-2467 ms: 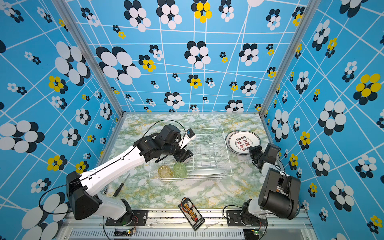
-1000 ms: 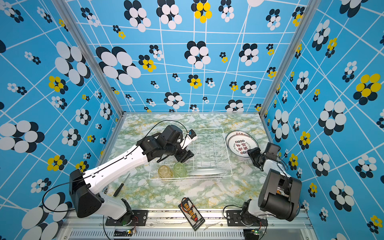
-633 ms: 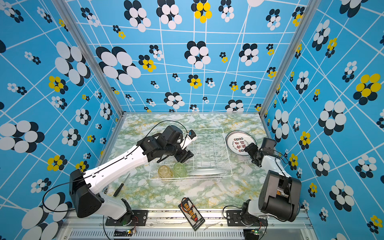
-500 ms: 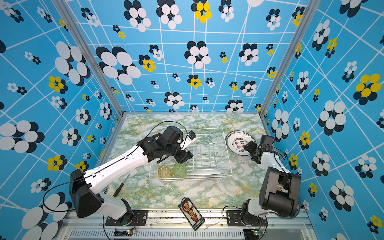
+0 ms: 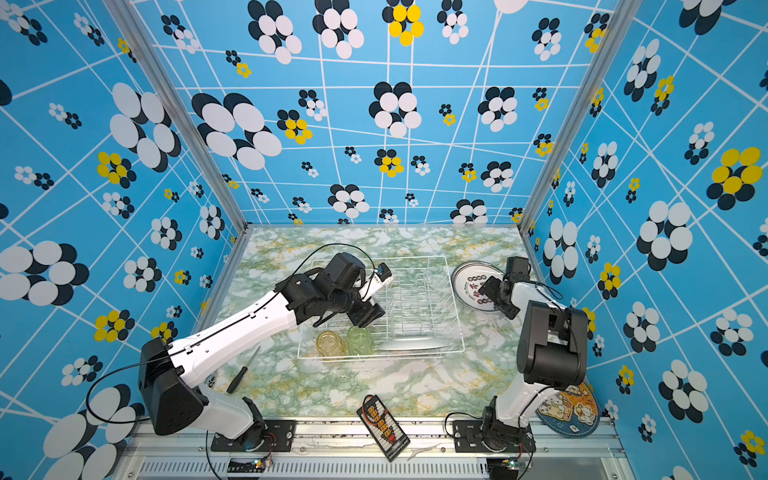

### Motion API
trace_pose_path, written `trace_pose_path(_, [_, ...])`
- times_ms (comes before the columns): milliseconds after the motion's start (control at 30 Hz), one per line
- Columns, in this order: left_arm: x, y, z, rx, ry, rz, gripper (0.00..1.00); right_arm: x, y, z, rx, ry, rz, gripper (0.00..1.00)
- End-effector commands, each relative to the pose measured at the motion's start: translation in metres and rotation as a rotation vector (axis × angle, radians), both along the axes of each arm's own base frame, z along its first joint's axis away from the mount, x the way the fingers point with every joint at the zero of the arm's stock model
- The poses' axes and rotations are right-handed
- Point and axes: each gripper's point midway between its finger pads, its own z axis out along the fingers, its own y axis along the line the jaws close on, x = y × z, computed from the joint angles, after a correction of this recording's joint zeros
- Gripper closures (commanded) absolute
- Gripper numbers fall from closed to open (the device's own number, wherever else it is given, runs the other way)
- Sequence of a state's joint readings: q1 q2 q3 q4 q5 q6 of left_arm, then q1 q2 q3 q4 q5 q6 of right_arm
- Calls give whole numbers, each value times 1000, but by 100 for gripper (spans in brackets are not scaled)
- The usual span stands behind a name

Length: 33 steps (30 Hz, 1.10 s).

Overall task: Unload the mixed dishes from the dish rack
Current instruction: 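Open the right gripper and raise it off the stacked plate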

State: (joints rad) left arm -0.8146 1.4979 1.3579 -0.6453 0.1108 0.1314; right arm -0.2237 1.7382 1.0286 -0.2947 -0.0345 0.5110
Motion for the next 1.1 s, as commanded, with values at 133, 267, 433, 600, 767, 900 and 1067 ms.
trace_pose_path(133, [2,10,-17,51,25,0,33,-2,-3,-6,-40,70,3,9])
trace_pose_path(267, [2,10,-20,56,33,-1,33,0,-3,-8,-53,104,11,9])
trace_pose_path(433, [1,11,-23,60,45,0,33,-1,1,-17,-72,176,38,8])
trace_pose_path(600, [-1,13,-23,61,48,-1,33,-1,5,-23,-65,196,48,8])
trace_pose_path(767, [-3,15,-22,61,50,-2,33,-2,5,-18,-66,180,48,8])
trace_pose_path(900, [-6,13,-20,50,53,-8,33,-3,5,-5,-70,139,46,7])
trace_pose_path(1067, [-11,13,-14,31,37,-16,33,-7,2,27,-56,30,35,6])
